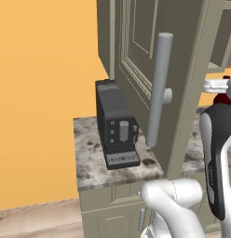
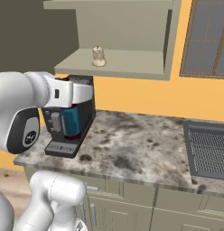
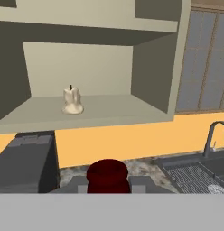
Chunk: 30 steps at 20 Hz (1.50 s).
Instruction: Get the candle and the beer from the cabinet and move them to the dining counter.
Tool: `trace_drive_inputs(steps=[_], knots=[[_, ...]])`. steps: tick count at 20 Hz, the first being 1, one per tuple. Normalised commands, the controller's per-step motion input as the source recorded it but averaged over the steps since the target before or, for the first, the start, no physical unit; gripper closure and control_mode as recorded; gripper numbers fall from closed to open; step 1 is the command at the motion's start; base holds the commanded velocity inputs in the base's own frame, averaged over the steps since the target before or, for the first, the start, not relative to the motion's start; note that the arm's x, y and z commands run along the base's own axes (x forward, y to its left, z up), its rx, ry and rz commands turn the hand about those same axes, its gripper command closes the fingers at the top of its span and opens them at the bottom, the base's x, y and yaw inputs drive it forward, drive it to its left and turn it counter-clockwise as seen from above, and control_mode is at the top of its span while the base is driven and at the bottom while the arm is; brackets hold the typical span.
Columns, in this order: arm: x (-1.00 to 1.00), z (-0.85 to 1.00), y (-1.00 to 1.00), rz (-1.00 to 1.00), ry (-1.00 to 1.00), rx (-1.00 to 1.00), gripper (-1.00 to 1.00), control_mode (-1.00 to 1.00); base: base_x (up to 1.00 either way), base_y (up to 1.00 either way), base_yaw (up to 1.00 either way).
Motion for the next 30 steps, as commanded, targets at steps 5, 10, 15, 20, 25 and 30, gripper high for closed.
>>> trace_drive_inputs(steps=[5,10,15,20,25,30], knots=[[-0.13,0.0,0.11,0.01,0.06,0.0,1.0,-1.0,0.0,0.0,0.0],[-0.27,0.0,0.02,0.01,0.03,0.0,1.0,-1.0,0.0,0.0,0.0],[-0.14,0.0,0.08,0.0,0.04,0.0,1.0,-1.0,0.0,0.0,0.0],[0.0,0.0,0.0,0.0,0.0,0.0,1.0,1.0,-0.1,0.0,0.0],[0.0,0.0,0.0,0.0,0.0,0.0,1.0,1.0,-0.35,-0.2,-0.22],[0.0,0.0,0.0,0.0,0.0,0.0,1.0,1.0,-0.41,-0.41,-0.45]])
